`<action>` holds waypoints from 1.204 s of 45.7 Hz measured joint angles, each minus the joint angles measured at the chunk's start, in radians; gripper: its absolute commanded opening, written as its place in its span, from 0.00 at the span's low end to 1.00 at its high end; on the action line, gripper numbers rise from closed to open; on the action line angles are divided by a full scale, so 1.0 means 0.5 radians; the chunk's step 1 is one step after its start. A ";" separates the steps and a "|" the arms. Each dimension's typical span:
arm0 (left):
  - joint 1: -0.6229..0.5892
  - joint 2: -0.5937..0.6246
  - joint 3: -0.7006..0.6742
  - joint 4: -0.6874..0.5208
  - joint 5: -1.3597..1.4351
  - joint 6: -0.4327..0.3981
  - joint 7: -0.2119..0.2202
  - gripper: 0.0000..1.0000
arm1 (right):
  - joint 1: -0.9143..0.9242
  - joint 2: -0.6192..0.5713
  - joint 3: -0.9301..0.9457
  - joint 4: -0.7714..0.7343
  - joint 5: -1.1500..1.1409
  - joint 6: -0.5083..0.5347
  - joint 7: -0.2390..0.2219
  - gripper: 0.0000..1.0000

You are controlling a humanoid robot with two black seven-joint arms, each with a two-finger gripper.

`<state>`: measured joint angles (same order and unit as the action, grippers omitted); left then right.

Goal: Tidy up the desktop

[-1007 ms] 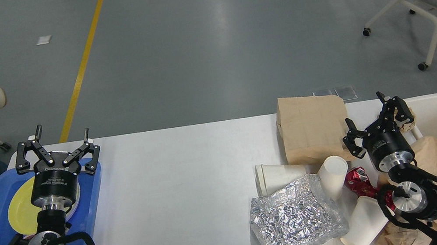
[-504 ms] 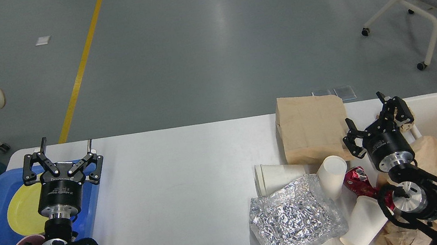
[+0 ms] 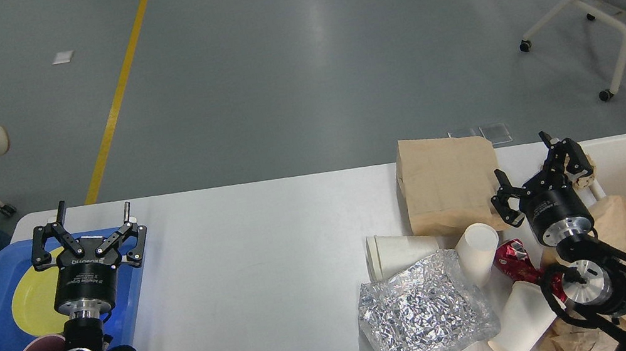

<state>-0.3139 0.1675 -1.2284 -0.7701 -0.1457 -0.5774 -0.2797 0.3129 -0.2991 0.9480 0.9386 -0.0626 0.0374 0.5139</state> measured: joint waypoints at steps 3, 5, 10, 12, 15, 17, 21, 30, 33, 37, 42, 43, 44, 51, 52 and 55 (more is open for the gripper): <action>0.001 0.000 0.002 0.000 0.002 -0.001 0.000 0.96 | 0.000 0.000 0.000 0.000 0.002 0.000 0.000 1.00; 0.002 0.000 0.002 0.000 0.002 -0.001 0.000 0.96 | 0.000 0.000 0.000 0.000 0.002 0.001 0.000 1.00; 0.002 0.000 0.002 0.000 0.003 -0.002 0.000 0.96 | 0.000 0.000 0.000 0.000 0.002 0.001 0.000 1.00; 0.002 -0.001 0.002 0.000 0.003 -0.002 0.000 0.96 | 0.000 0.000 0.000 0.000 0.002 0.001 0.000 1.00; 0.002 -0.001 0.002 0.000 0.003 -0.002 0.001 0.96 | 0.000 0.000 0.000 0.000 0.000 0.001 0.000 1.00; 0.002 -0.001 0.003 0.000 0.003 -0.002 0.001 0.96 | 0.000 0.000 0.000 0.000 0.000 0.001 0.000 1.00; 0.002 -0.001 0.003 0.000 0.003 -0.002 0.001 0.96 | 0.000 0.000 0.000 0.000 0.000 0.001 0.000 1.00; 0.002 0.000 0.003 0.000 0.003 -0.002 0.001 0.96 | 0.000 0.000 0.000 0.000 0.000 0.001 0.000 1.00; 0.002 0.000 0.003 0.000 0.003 -0.002 0.001 0.96 | 0.000 0.000 0.000 0.000 0.000 0.001 0.000 1.00; 0.002 0.000 0.003 0.000 0.003 -0.002 0.001 0.96 | 0.000 0.000 0.000 0.000 0.000 0.001 0.000 1.00; 0.002 0.000 0.003 0.000 0.003 -0.002 0.001 0.96 | 0.000 0.000 0.000 0.001 0.001 0.001 0.000 1.00; 0.002 0.000 0.003 0.000 0.003 -0.002 0.001 0.96 | 0.000 0.000 0.000 0.001 0.001 0.001 0.000 1.00; 0.002 0.000 0.003 0.000 0.003 -0.002 0.001 0.96 | 0.000 0.000 0.000 0.001 0.001 0.001 0.000 1.00; 0.002 0.000 0.003 0.000 0.003 -0.002 0.001 0.96 | 0.000 0.000 0.000 0.001 0.001 0.000 0.000 1.00; 0.002 0.000 0.003 0.000 0.003 -0.002 0.001 0.96 | 0.000 0.000 0.000 0.001 0.001 0.000 0.000 1.00; 0.002 0.000 0.003 0.000 0.003 -0.002 0.001 0.96 | 0.000 0.000 0.000 0.001 0.001 0.000 0.000 1.00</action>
<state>-0.3129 0.1674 -1.2272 -0.7700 -0.1442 -0.5783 -0.2790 0.3129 -0.2991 0.9481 0.9388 -0.0619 0.0374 0.5139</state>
